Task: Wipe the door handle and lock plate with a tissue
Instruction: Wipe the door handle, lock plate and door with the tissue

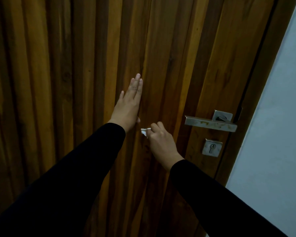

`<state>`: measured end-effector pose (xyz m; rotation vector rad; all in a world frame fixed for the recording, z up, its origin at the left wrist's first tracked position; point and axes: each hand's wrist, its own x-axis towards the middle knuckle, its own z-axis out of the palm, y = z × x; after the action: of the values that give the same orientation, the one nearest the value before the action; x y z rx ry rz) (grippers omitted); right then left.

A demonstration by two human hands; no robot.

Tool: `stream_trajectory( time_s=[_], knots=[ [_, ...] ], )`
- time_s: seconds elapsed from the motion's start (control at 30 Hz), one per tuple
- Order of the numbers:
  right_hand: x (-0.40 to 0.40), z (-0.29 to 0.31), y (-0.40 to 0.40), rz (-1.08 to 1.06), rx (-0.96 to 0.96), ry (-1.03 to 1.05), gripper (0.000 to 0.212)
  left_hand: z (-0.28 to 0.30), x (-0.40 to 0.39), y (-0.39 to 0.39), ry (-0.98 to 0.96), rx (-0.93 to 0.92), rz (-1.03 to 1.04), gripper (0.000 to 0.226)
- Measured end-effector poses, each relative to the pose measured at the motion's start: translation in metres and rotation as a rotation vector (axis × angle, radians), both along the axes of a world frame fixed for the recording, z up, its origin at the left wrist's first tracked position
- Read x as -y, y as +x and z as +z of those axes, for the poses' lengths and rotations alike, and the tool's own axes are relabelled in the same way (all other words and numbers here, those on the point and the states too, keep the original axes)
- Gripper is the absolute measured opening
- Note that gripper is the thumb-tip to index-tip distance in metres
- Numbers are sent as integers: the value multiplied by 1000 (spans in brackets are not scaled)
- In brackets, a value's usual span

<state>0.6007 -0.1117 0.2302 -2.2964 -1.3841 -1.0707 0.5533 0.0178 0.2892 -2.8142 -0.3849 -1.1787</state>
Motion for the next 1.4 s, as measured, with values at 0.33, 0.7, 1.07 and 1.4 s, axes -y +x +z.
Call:
stream_trajectory(
  time_s=[0.33,0.7,1.07,1.4],
  knots=[
    [3,29,3,5,11,205,16,-10,-7,1,-16,74,-92,114],
    [0,-16,9,10,34,76,3,-13,-5,2,-8,124,-111,112],
    [39,-8,24,118,55,334,29,-12,-2,1,-18,123,-94,112],
    [39,-13,41,59,153,457,24,-13,-3,1,-44,112,-82,112]
  ],
)
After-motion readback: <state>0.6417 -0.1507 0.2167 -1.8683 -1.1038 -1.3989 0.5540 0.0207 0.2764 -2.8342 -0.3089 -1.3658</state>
